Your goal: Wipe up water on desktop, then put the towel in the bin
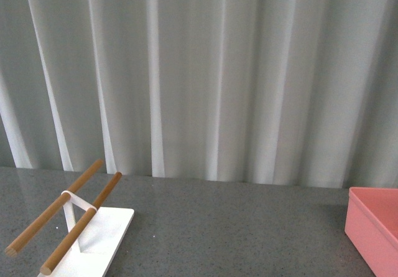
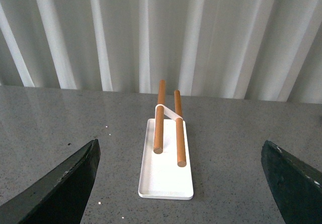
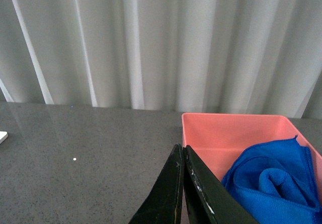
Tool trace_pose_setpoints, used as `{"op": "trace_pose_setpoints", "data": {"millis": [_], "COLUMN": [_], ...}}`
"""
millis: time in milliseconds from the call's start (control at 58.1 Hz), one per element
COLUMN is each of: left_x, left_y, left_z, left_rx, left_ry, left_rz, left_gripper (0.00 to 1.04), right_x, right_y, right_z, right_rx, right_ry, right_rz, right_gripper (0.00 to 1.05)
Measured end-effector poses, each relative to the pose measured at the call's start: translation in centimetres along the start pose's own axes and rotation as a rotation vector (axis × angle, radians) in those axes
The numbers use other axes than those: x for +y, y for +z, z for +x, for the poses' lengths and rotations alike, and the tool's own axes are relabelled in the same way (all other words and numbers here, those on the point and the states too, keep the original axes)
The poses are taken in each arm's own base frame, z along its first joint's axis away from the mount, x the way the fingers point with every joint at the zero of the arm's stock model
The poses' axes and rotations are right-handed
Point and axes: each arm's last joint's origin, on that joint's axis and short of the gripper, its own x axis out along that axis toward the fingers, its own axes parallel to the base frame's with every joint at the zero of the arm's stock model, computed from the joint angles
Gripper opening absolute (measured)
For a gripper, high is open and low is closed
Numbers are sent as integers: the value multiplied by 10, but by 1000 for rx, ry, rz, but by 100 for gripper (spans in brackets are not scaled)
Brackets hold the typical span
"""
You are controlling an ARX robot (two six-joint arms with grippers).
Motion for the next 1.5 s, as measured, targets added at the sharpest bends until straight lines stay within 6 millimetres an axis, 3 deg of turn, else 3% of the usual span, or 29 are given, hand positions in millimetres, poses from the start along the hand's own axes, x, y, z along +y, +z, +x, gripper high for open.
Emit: {"op": "trace_pose_setpoints", "data": {"millis": [1412, 1498], "left_x": [0, 0], "left_y": [0, 0], "left_z": [0, 0], "left_rx": [1, 0], "left_ry": [0, 0], "left_rz": [0, 0], "left_gripper": [98, 98], "right_x": [0, 0], "right_y": [1, 1], "right_z": [-45, -45], "right_rx": [-18, -18], "right_ry": [0, 1], "right_rz": [2, 1], "right_gripper": [3, 16]}}
